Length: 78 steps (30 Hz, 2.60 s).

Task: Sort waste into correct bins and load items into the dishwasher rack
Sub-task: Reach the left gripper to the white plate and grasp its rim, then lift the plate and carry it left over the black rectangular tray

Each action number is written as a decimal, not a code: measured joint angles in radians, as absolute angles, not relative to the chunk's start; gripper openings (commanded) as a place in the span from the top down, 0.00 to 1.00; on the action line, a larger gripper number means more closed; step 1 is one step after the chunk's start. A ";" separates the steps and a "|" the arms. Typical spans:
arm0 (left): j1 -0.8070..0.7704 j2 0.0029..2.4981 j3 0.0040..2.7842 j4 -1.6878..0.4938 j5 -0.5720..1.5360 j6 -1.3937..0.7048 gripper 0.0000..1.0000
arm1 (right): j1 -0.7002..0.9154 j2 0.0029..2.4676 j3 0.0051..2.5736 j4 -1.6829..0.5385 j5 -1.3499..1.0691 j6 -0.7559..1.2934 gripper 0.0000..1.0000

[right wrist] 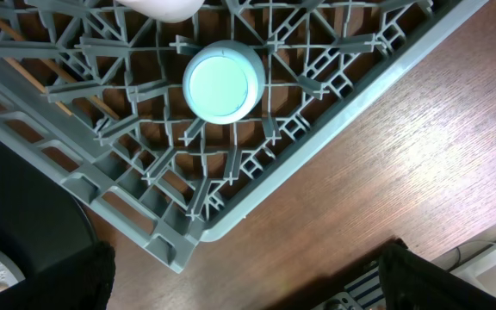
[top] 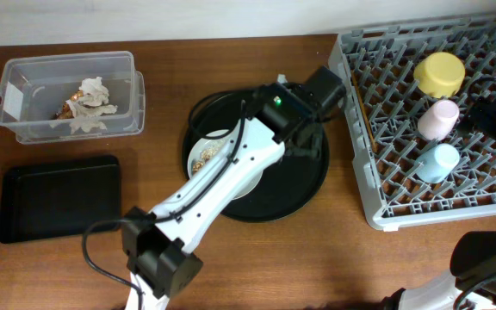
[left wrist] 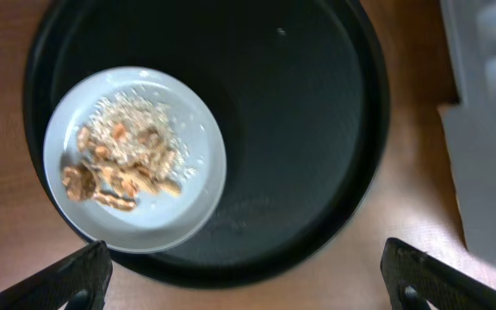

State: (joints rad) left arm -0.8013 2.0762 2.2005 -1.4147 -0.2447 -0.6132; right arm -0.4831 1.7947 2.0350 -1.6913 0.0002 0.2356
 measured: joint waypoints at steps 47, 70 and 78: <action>-0.684 2.491 2.176 -1.316 -0.236 -0.812 0.79 | -0.483 1.795 2.035 -1.691 0.000 0.236 0.02; -0.705 2.495 2.169 -1.444 -0.264 -0.805 0.99 | -0.483 1.795 2.035 -1.691 0.001 0.236 0.02; -0.706 2.495 2.268 -1.600 -0.327 -0.809 0.99 | -0.483 1.795 2.035 -1.691 0.001 0.236 0.02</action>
